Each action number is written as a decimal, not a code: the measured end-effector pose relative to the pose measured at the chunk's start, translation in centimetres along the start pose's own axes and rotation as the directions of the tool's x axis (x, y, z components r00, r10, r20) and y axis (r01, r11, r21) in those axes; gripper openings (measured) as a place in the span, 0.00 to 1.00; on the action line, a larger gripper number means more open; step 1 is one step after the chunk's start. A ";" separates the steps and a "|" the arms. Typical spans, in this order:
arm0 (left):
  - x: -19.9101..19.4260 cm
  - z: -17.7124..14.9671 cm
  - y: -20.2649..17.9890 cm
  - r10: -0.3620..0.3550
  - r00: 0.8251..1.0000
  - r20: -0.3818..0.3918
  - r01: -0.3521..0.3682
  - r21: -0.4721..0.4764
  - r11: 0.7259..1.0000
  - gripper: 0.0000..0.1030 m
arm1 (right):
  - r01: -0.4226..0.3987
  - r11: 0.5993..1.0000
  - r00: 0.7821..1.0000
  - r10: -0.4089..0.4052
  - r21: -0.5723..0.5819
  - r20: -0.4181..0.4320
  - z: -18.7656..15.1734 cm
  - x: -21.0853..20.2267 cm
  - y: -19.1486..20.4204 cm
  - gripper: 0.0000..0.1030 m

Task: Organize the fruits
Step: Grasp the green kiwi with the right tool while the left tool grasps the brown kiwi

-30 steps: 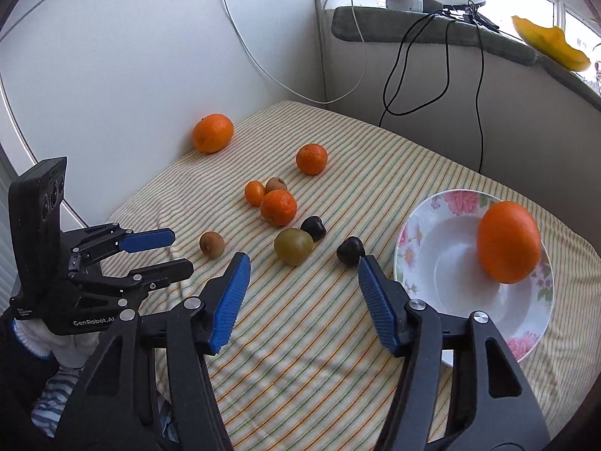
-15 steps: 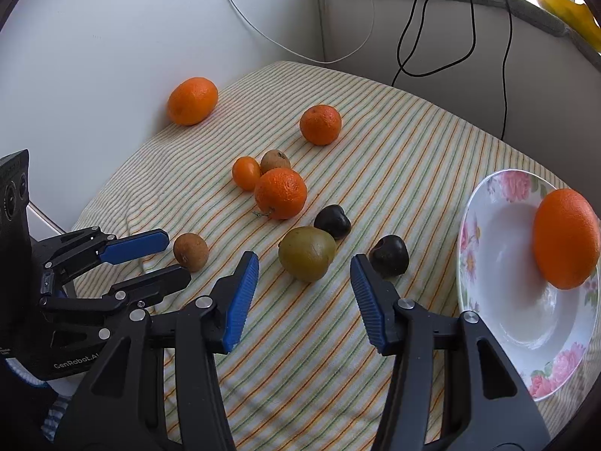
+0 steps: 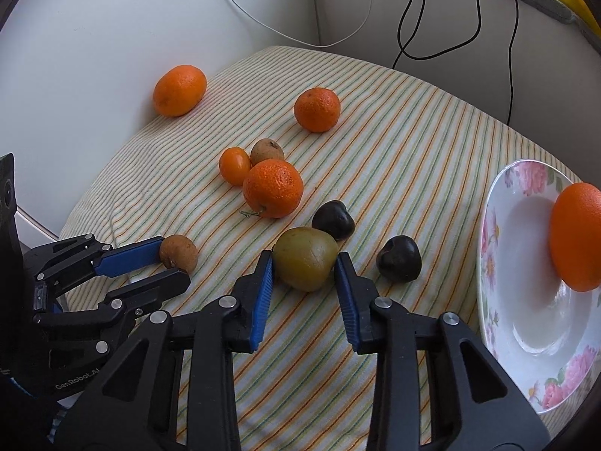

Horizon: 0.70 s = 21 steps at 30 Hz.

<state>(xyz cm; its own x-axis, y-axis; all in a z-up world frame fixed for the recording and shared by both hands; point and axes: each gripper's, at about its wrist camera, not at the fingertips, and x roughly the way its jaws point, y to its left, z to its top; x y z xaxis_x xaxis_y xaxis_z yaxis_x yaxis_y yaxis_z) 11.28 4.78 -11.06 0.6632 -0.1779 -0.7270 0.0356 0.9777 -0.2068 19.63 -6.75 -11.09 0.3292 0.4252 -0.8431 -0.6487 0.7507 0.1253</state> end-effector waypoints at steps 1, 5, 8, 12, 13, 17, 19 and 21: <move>0.0 0.0 -0.1 0.004 1.000 0.002 -0.004 0.004 1.000 0.24 | 0.000 1.000 1.000 0.000 -0.002 0.001 0.0 0.0 0.0 0.32; 0.0 0.0 0.0 -0.003 1.000 0.005 0.003 -0.007 1.000 0.24 | -0.004 1.000 1.000 0.004 -0.001 0.007 -0.2 -0.1 0.1 0.31; -0.2 0.0 0.1 -0.006 1.000 0.010 0.006 -0.012 1.000 0.23 | -0.014 1.000 1.000 0.014 0.004 0.012 -0.3 -0.4 0.1 0.31; -0.6 0.0 0.4 -0.002 1.000 0.021 0.002 -0.024 1.000 0.23 | -0.031 1.000 0.999 0.030 0.003 0.022 -0.7 -0.9 0.2 0.30; -0.7 0.0 0.5 -0.003 1.000 0.024 0.004 -0.027 1.000 0.23 | -0.035 0.999 0.999 0.034 0.005 0.025 -0.9 -1.1 0.2 0.30; -1.3 0.1 0.3 -0.007 0.999 0.034 0.008 -0.024 1.000 0.23 | -0.037 0.999 0.998 0.037 0.008 0.045 -1.3 -1.9 0.3 0.30; -1.6 0.3 0.3 -0.009 0.999 0.040 0.010 -0.022 1.000 0.23 | -0.047 0.999 0.997 0.046 0.016 0.059 -1.6 -2.6 0.2 0.30; -1.8 0.5 0.1 -0.018 0.999 0.045 0.019 -0.021 1.000 0.23 | -0.054 0.998 0.996 0.053 0.018 0.075 -1.8 -3.4 0.1 0.30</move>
<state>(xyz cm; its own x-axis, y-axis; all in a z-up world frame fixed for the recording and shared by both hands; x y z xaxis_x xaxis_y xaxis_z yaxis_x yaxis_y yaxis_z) 10.46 5.25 -9.45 0.6954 -0.1902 -0.6930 0.0321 0.9716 -0.2345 17.16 -9.03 -9.14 0.3452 0.5009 -0.7937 -0.6529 0.7356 0.1804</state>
